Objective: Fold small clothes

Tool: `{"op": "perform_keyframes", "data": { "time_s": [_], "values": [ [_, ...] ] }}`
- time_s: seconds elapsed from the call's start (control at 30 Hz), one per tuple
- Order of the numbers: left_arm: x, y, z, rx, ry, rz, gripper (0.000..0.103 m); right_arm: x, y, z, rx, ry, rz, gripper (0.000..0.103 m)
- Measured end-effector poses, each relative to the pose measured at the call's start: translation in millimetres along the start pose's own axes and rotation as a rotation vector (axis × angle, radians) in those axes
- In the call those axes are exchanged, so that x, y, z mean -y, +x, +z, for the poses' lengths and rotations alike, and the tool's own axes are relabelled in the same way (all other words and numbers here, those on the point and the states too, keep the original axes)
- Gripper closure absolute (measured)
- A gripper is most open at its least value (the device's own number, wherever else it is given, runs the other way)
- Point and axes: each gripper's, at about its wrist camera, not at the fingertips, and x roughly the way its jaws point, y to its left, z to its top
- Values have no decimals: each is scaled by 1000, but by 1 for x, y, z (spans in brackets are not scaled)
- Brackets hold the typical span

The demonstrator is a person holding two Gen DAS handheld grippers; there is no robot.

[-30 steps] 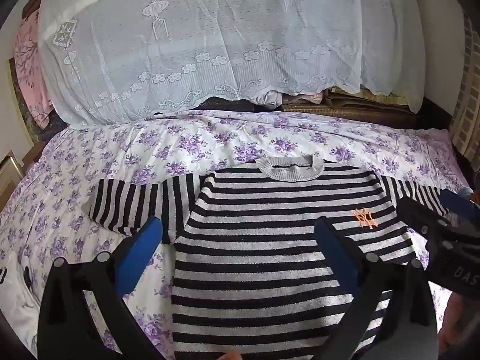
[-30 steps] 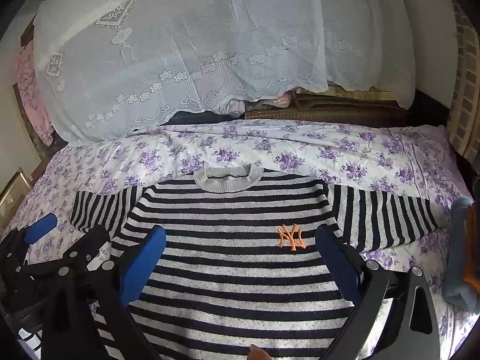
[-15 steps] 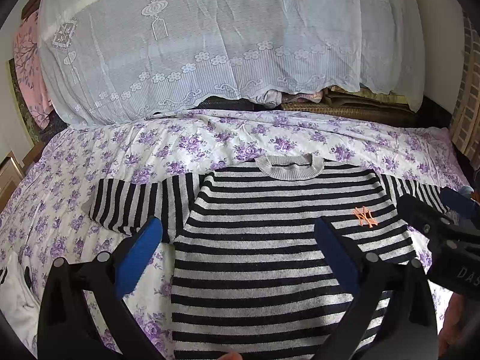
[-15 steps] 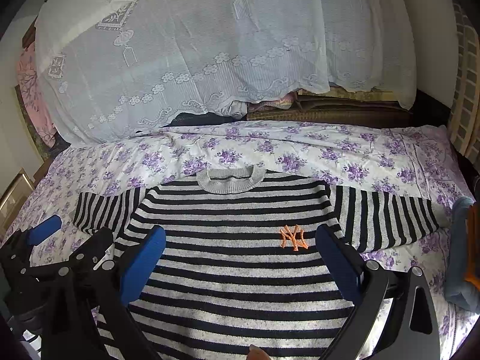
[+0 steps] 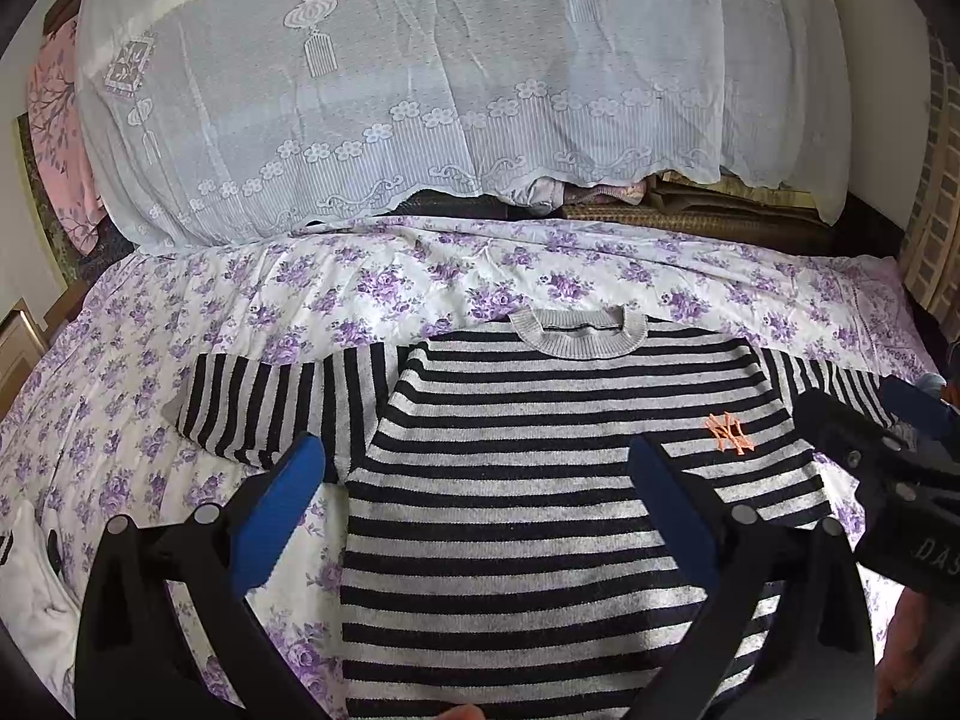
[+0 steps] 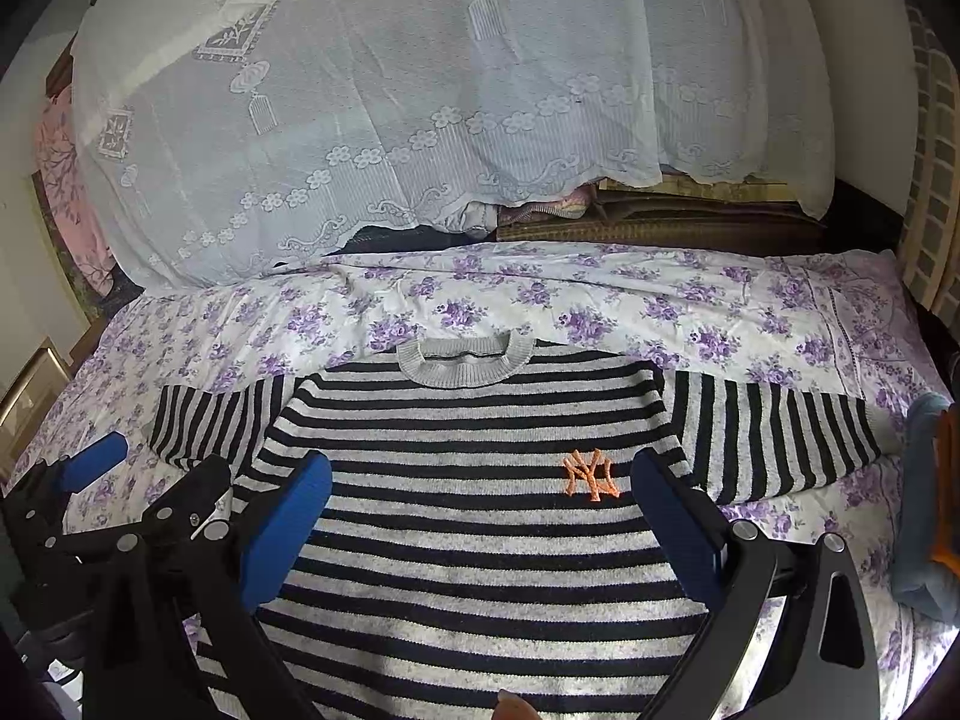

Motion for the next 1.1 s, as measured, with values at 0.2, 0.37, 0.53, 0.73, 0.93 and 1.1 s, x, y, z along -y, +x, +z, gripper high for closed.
{"op": "perform_keyframes", "data": {
  "time_s": [0.2, 0.37, 0.53, 0.73, 0.93, 1.1],
  "values": [
    [0, 0, 0, 0, -1, 0, 4, 0, 0, 0, 0, 1, 0, 3],
    [0, 0, -1, -1, -1, 1, 4, 0, 0, 0, 0, 2, 1, 3],
    [0, 0, -1, -1, -1, 1, 4, 0, 0, 0, 0, 2, 2, 3],
    [0, 0, 0, -2, 0, -2, 4, 0, 0, 0, 1, 2, 3, 3],
    [2, -1, -4, -1, 3, 1, 4, 0, 0, 0, 1, 4, 3, 3],
    [2, -1, -4, -1, 2, 1, 4, 0, 0, -1, 1, 4, 4, 3]
  ]
}}
